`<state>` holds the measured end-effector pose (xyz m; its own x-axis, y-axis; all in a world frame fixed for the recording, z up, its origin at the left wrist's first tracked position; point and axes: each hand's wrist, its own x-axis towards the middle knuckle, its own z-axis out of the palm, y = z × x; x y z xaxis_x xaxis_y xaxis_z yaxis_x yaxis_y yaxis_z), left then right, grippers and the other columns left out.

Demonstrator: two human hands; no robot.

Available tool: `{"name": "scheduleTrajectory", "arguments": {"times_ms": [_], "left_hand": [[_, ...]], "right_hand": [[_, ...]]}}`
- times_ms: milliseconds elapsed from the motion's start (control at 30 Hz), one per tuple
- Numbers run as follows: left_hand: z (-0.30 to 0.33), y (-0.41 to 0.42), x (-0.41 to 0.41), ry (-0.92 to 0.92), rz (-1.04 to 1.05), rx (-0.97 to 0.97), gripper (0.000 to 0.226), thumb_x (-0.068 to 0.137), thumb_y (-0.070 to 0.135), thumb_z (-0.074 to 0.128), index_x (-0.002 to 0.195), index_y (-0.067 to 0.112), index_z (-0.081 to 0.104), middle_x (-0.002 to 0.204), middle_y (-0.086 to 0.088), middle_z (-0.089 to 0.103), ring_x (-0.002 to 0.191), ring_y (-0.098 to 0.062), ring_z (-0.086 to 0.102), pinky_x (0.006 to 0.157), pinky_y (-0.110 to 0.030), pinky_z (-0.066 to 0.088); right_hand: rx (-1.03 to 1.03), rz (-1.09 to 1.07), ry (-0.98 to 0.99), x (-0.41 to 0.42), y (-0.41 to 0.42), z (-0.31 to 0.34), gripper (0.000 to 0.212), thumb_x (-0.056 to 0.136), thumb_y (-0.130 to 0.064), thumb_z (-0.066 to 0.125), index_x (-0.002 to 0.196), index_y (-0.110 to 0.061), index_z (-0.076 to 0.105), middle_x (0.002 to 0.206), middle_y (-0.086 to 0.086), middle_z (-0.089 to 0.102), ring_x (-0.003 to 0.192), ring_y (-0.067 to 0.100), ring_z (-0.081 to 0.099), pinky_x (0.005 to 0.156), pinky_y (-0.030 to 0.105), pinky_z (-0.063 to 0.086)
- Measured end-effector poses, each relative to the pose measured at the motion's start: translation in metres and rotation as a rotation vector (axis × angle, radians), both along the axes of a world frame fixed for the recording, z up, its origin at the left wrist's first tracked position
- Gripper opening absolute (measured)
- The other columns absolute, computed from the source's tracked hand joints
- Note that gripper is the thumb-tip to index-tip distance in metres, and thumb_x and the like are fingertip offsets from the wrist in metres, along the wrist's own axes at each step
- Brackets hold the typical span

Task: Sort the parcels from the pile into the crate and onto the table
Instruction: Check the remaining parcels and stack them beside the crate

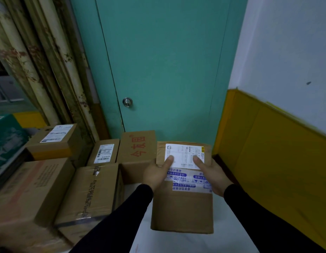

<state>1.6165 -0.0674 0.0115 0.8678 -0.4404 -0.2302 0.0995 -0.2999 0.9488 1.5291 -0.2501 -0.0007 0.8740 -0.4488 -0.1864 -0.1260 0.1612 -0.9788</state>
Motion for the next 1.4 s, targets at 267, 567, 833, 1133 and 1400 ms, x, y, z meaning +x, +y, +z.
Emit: {"name": "scheduleTrajectory", "arguments": {"times_ms": [267, 567, 833, 1133, 1400], "left_hand": [[0.005, 0.0, 0.002, -0.014, -0.002, 0.032, 0.038, 0.09, 0.063, 0.06, 0.097, 0.028, 0.073, 0.093, 0.005, 0.079, 0.089, -0.018, 0.076, 0.093, -0.046, 0.059], [0.028, 0.015, 0.004, 0.206, -0.044, -0.219, 0.068, 0.088, 0.073, 0.049, 0.122, 0.017, 0.068, 0.108, -0.009, 0.077, 0.109, -0.032, 0.07, 0.103, -0.046, 0.049], [0.026, 0.004, -0.002, 0.321, -0.087, -0.269, 0.058, 0.081, 0.058, 0.071, 0.119, 0.015, 0.071, 0.108, -0.01, 0.077, 0.105, -0.028, 0.073, 0.097, -0.041, 0.056], [0.002, -0.003, -0.008, 0.131, 0.046, -0.174, 0.046, 0.079, 0.037, 0.086, 0.115, 0.013, 0.071, 0.097, -0.002, 0.079, 0.086, -0.019, 0.076, 0.072, -0.03, 0.062], [0.006, 0.0, -0.014, 0.107, 0.012, -0.17, 0.038, 0.082, 0.037, 0.083, 0.11, 0.014, 0.073, 0.098, -0.003, 0.079, 0.09, -0.021, 0.076, 0.087, -0.041, 0.061]], "right_hand": [[-0.047, 0.047, -0.013, 0.002, -0.003, 0.004, 0.038, 0.092, -0.04, 0.073, 0.126, -0.03, 0.062, 0.117, 0.0, 0.076, 0.103, 0.026, 0.074, 0.096, 0.054, 0.056], [0.317, -0.056, -0.017, -0.004, -0.025, 0.015, 0.08, 0.086, -0.08, 0.04, 0.134, -0.021, 0.065, 0.124, 0.013, 0.072, 0.112, 0.033, 0.07, 0.093, 0.051, 0.055], [0.2, 0.03, 0.049, -0.007, -0.026, 0.024, 0.067, 0.075, -0.055, 0.074, 0.133, -0.026, 0.058, 0.112, 0.007, 0.077, 0.102, 0.028, 0.074, 0.086, 0.044, 0.059], [0.045, 0.027, 0.03, -0.017, -0.013, 0.016, 0.052, 0.074, -0.025, 0.084, 0.118, -0.031, 0.058, 0.112, 0.007, 0.076, 0.099, 0.026, 0.074, 0.084, 0.045, 0.061], [0.055, 0.079, 0.05, -0.02, -0.015, 0.017, 0.062, 0.067, -0.031, 0.085, 0.123, -0.029, 0.058, 0.107, 0.006, 0.078, 0.096, 0.026, 0.076, 0.081, 0.044, 0.062]]}}
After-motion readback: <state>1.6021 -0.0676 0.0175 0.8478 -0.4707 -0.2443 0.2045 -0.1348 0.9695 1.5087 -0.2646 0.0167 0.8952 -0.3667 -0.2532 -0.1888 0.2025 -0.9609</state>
